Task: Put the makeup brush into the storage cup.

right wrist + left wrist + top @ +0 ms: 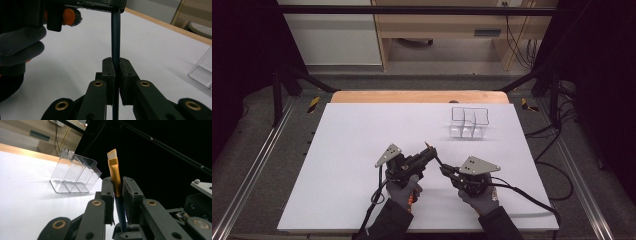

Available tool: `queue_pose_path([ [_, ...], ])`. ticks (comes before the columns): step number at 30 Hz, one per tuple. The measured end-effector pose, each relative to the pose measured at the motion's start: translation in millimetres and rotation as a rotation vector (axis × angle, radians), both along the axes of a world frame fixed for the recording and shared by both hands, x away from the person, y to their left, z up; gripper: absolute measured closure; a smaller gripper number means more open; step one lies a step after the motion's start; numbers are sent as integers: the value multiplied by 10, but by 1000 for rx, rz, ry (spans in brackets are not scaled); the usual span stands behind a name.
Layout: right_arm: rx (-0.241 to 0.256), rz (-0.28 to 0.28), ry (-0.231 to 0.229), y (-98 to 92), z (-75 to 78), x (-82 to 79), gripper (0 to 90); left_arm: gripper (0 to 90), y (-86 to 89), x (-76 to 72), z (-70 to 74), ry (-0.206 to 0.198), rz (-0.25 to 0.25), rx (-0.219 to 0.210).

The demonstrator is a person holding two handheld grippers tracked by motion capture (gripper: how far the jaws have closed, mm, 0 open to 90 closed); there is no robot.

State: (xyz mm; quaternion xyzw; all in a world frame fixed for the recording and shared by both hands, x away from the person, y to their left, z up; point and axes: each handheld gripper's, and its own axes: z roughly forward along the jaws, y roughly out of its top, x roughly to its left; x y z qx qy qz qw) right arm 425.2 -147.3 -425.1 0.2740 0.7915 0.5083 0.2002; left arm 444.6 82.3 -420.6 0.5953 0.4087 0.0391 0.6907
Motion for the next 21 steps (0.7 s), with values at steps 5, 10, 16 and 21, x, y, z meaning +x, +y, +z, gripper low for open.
queue_pose_path([
  [5,-1,1,3,2,-2,2,841,800,-2,-5,4,4,-12,-10],
  [10,-4,0,5,5,-8,5,839,815,-13,-18,12,1,-22,-12],
  [16,-5,-4,7,7,-11,5,827,825,-18,-27,22,-4,-28,-8],
  [21,3,1,7,9,-7,1,761,826,-28,-35,32,-15,-33,-3],
])
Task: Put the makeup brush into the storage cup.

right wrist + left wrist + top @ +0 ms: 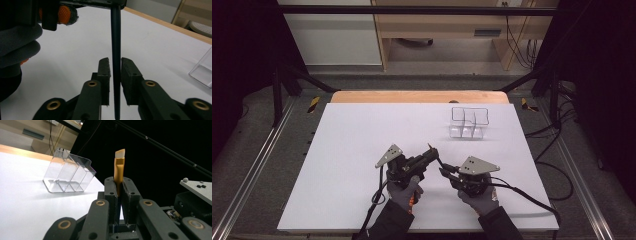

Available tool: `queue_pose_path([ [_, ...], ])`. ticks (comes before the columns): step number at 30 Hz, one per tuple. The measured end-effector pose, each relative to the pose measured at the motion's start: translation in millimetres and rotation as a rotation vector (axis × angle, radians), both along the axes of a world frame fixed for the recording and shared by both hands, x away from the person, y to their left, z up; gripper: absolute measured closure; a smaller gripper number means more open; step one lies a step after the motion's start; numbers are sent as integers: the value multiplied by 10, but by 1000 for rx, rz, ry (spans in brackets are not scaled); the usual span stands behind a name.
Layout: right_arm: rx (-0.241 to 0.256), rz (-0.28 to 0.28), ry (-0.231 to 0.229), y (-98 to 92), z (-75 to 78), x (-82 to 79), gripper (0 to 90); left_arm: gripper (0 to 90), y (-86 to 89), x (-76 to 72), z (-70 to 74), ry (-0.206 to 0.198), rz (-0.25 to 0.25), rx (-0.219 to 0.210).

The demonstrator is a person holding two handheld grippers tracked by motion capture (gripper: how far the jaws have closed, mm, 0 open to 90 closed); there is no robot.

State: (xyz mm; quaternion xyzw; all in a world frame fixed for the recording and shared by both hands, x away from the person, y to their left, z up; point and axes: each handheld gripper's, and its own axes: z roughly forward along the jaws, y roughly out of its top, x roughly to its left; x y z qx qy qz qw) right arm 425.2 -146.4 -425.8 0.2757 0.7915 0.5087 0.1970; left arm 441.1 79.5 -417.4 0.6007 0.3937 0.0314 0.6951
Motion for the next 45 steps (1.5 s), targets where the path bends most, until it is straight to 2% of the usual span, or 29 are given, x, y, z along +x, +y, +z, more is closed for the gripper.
queue_pose_path([
  [5,17,-13,-8,-6,20,-2,583,826,-32,-24,27,-32,9,63],
  [10,27,-26,-1,-18,43,-3,558,826,-103,-51,32,-50,0,124],
  [23,36,-37,12,-32,66,-10,686,826,-227,-99,12,-84,-15,215],
  [32,42,-27,33,-32,68,-8,823,826,-253,-109,-1,-93,-19,240],
  [40,43,-24,52,-32,66,-4,832,819,-244,-88,-2,-83,-32,243],
  [45,45,-25,52,-31,64,-1,832,695,-220,-70,9,-86,-52,238],
])
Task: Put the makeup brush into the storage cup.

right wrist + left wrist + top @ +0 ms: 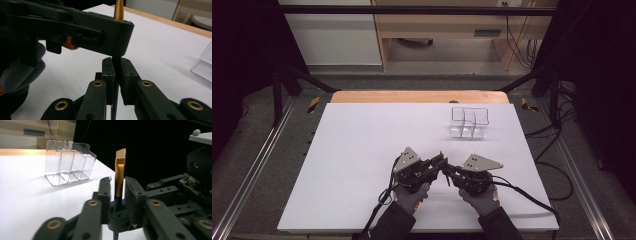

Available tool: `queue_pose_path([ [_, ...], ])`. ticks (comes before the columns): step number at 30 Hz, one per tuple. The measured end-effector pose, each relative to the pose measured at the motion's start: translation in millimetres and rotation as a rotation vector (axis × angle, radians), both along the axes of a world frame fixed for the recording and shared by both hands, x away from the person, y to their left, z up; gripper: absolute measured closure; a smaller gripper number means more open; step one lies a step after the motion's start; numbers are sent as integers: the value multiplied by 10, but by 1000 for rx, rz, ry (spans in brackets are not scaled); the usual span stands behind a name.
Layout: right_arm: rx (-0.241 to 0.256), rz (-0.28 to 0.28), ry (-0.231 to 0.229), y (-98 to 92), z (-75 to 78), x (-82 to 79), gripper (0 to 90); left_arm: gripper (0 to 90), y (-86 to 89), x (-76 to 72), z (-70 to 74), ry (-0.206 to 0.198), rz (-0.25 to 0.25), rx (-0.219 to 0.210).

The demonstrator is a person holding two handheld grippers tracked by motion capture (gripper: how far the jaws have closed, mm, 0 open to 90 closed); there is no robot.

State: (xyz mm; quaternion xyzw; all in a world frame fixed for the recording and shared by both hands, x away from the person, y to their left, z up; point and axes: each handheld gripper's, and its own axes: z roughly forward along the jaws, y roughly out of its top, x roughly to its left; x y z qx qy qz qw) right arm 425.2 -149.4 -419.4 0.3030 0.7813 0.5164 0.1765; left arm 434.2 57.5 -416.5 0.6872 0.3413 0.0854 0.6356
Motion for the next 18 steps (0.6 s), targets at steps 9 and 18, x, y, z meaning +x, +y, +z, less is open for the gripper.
queue_pose_path([
  [9,-8,-25,-8,-27,0,20,832,422,151,8,101,-39,-26,23],
  [18,2,-42,-11,-76,22,31,832,241,399,5,161,-32,-22,71],
])
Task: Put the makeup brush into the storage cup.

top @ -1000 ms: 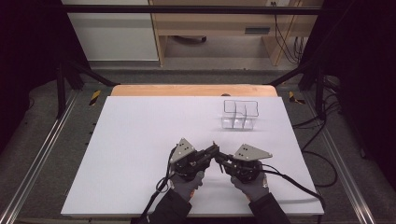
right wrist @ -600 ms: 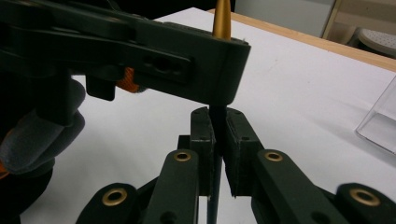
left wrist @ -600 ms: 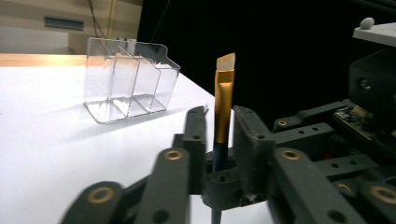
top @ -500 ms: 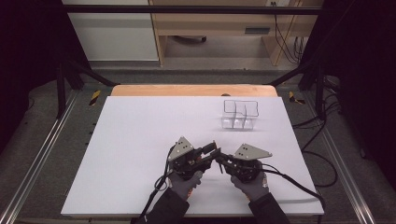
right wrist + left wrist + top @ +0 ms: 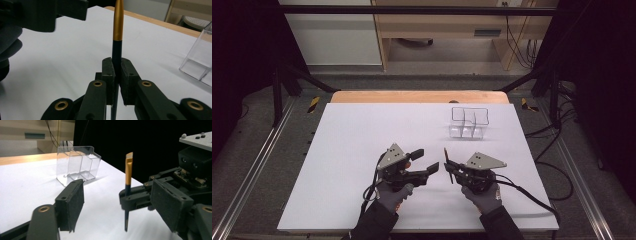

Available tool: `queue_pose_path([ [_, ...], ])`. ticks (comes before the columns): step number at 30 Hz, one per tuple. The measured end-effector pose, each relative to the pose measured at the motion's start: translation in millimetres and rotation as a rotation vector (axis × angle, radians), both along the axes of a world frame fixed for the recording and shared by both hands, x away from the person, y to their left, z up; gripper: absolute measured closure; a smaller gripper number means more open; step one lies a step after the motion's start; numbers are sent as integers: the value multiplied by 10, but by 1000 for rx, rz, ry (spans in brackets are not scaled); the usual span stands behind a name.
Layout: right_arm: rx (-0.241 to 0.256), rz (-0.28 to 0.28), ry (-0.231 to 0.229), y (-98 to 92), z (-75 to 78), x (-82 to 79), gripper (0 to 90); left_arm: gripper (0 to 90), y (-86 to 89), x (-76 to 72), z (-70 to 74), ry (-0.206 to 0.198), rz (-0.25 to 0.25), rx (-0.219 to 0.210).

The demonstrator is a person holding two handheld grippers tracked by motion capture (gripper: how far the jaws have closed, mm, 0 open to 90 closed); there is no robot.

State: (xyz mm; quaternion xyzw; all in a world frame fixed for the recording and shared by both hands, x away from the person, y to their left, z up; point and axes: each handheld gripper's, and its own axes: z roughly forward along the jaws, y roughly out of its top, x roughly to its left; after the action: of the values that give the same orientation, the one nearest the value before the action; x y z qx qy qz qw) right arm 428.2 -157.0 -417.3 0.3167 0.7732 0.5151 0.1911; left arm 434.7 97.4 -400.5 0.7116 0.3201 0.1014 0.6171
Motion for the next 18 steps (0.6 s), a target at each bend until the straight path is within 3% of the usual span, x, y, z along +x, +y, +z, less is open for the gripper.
queue_pose_path([
  [11,16,-30,-17,-84,78,20,832,168,359,-38,28,-15,19,69],
  [18,18,-56,-32,-133,127,50,832,129,631,-92,-59,-26,66,130],
])
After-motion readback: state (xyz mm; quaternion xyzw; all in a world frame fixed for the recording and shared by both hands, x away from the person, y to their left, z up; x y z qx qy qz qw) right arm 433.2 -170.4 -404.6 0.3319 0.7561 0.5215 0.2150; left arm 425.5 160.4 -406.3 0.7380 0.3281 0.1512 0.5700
